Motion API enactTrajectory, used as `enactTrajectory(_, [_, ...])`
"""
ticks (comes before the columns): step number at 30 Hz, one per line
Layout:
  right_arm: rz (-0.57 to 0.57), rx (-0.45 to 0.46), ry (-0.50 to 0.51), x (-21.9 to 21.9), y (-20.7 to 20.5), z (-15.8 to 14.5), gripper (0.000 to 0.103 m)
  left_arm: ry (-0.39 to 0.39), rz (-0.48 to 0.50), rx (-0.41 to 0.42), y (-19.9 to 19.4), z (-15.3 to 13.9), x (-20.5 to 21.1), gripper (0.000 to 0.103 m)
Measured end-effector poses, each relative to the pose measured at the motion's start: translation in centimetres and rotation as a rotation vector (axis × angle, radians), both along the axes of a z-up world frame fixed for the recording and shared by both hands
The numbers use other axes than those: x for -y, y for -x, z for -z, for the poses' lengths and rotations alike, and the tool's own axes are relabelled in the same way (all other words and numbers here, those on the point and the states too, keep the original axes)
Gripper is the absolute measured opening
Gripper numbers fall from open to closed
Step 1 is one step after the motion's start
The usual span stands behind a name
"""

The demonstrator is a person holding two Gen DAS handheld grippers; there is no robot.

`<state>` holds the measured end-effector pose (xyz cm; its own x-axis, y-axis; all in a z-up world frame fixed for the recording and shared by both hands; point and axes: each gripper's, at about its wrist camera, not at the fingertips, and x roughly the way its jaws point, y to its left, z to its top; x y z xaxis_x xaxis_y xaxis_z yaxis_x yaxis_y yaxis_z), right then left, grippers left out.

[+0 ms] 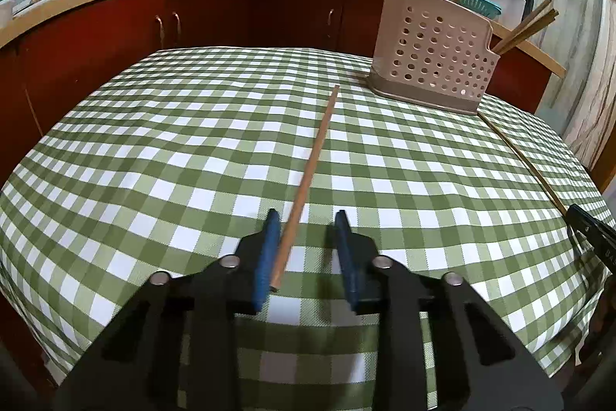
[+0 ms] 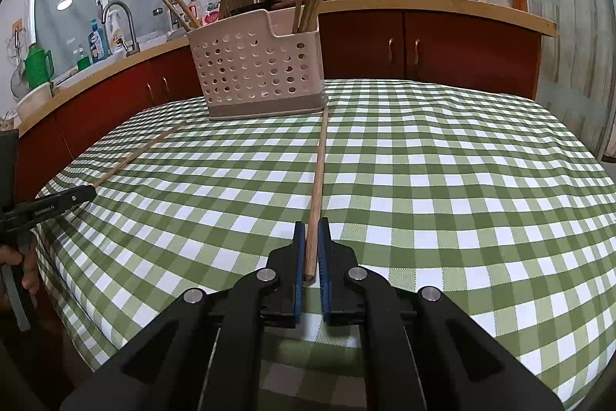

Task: Organize utensils
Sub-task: 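Close the left tool on one chopstick while the right tool grasps another, then lift both held chopsticks upright and carry them over the holder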

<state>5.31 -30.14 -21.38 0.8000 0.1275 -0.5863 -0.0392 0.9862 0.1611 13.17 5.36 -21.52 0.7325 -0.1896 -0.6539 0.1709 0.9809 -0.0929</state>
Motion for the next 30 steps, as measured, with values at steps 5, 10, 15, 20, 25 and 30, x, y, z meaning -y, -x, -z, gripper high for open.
enactTrajectory(5, [0.001, 0.006, -0.008, 0.1, 0.2, 0.0, 0.007, -0.020, -0.031, 0.017, 0.3, 0.1, 0.0, 0.012])
enactTrajectory(10, [0.007, 0.018, -0.016, 0.3, 0.7, -0.4, 0.007, -0.043, -0.001, 0.025, 0.7, 0.0, 0.6, 0.007])
enactTrajectory(15, [0.019, 0.054, -0.014, 0.6, 1.3, -1.9, 0.007, -0.080, 0.027, 0.089, 1.7, -1.6, 1.4, 0.006])
enactTrajectory(20, [0.032, 0.110, -0.012, 0.8, 1.7, -4.1, 0.007, -0.082, 0.052, 0.150, 2.7, -3.9, 2.1, 0.006])
enactTrajectory(25, [0.035, 0.163, -0.002, 0.8, 2.1, -6.1, 0.007, -0.076, 0.062, 0.196, 3.4, -5.7, 2.4, 0.007])
enactTrajectory(30, [0.034, 0.209, 0.000, 0.7, 2.4, -7.8, 0.006, -0.066, 0.065, 0.241, 3.9, -7.6, 2.6, 0.007])
